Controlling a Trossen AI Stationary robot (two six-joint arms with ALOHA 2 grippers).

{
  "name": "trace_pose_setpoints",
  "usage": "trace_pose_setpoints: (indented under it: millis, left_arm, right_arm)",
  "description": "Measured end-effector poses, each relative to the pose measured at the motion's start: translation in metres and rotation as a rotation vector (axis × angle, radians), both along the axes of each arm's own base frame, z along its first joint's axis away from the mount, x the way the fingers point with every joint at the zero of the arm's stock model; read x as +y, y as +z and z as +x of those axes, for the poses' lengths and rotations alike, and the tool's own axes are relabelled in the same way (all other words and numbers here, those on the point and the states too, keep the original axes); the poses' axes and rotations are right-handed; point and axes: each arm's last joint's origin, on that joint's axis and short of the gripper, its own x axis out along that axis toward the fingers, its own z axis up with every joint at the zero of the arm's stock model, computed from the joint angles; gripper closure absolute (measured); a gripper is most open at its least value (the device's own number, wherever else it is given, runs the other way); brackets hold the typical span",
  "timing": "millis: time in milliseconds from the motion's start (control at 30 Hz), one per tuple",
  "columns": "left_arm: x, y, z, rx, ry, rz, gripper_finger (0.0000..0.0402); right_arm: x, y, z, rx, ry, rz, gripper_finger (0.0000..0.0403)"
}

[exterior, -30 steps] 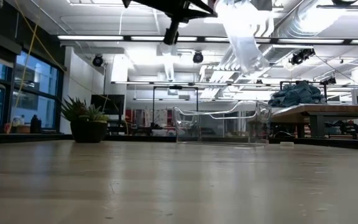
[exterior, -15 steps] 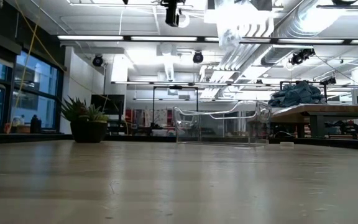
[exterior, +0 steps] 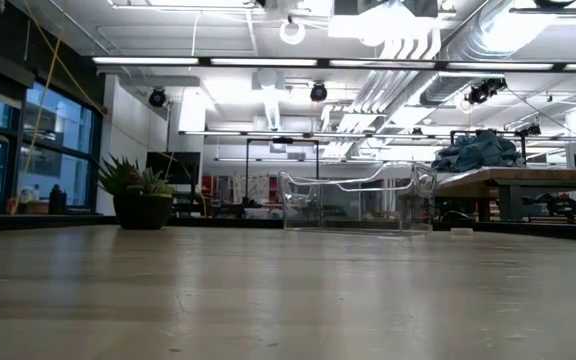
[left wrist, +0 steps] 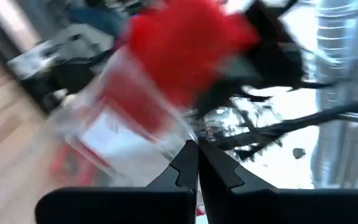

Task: Roll bandage
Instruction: Put the red rolled bandage into the transparent zip bag

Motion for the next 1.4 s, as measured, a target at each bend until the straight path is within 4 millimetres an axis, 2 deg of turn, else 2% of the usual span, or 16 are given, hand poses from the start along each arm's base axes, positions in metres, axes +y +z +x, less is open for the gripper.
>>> trace_pose_setpoints:
  millis: [100,400,633,700,933,1033,1233,1400]
  left_arm:
    - [0.004,0.008,-0.004,-0.052,0.028,-0.019,0.0401]
    - [0.005,0.010,-0.002,-0.083,0.090,-0.055,0.0401]
    - [0.011,0.020,-0.005,-0.187,0.174,-0.065,0.0401]
    - [0.011,0.020,-0.005,-0.192,0.177,-0.064,0.0401]
    - [0.011,0.021,-0.005,-0.198,0.179,-0.071,0.0401]
    - [0.011,0.021,-0.005,-0.203,0.182,-0.070,0.0401]
    - [0.013,0.021,-0.005,-0.203,0.217,-0.066,0.0401]
    - [0.016,0.025,-0.005,-0.261,0.324,-0.138,0.0401]
  right_arm:
    - [0.000,0.002,0.000,-0.014,-0.007,-0.023,0.0385]
    - [0.000,0.022,0.001,-0.165,-0.020,-0.103,0.0385]
    - [0.003,0.022,0.001,-0.170,-0.006,-0.097,0.0381]
    - [0.003,0.022,0.001,-0.169,-0.002,-0.097,0.0358]
    - [0.003,0.022,0.001,-0.144,0.002,-0.139,0.0241]
    - [0.003,0.025,-0.001,-0.166,0.003,-0.154,0.0206]
    - [0.003,0.049,-0.019,-0.293,0.020,-0.240,0.0187]
    - [0.005,0.055,-0.028,-0.316,0.075,-0.257,0.0186]
